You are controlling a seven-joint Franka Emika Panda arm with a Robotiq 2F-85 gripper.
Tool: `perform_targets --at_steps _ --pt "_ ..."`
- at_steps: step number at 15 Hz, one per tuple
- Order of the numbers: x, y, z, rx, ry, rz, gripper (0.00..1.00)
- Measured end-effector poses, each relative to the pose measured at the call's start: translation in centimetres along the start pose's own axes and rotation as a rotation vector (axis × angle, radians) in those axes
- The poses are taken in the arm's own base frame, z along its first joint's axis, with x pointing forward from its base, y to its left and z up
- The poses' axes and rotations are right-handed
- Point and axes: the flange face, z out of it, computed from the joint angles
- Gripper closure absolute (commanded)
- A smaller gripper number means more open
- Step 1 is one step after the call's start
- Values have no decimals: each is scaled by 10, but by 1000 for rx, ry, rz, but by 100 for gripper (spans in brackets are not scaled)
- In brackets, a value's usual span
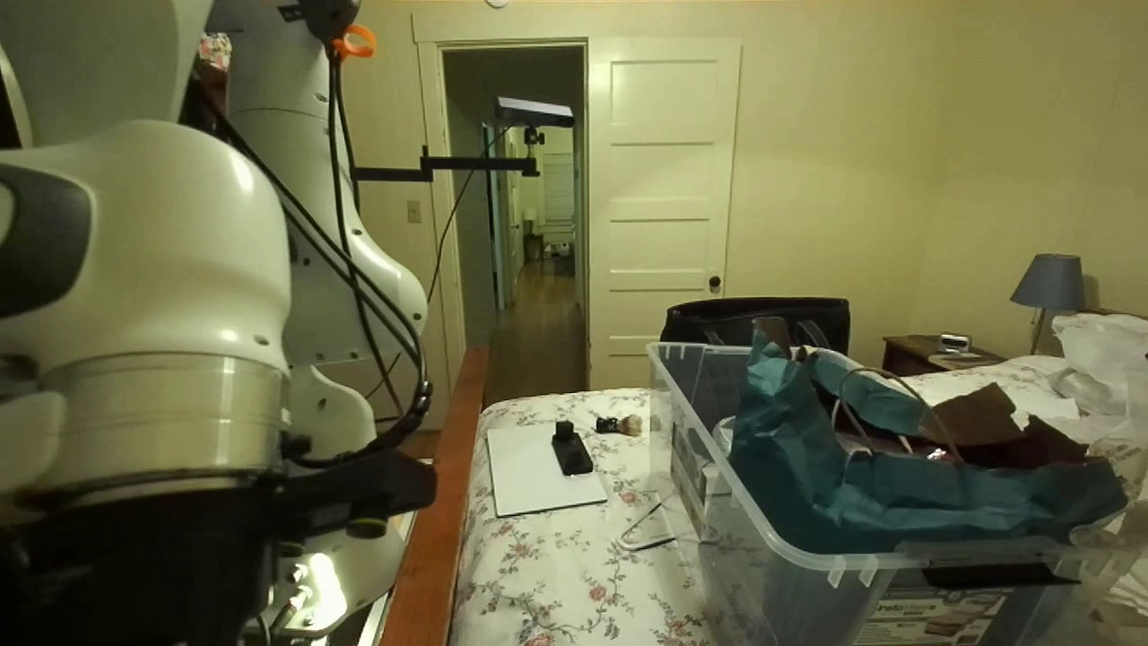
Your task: Take the white plates out of the storage container and put them on the right side of the table.
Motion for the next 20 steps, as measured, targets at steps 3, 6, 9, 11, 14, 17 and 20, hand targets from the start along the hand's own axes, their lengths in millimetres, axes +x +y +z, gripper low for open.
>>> perform_targets --at_steps 3,6,9,11,14,17,20 --pt "13 -8 -10 -39 158 -10 0" --pt "27 -8 -21 -90 275 -78 0" --pt "28 -6 -43 -77 236 -217 0" --pt "21 1 -60 -47 147 -305 0" --pt "5 15 -94 -28 -18 -436 0" --pt "1 9 -132 -17 -114 -529 0" --pt "0 10 -127 -20 -108 -529 0"
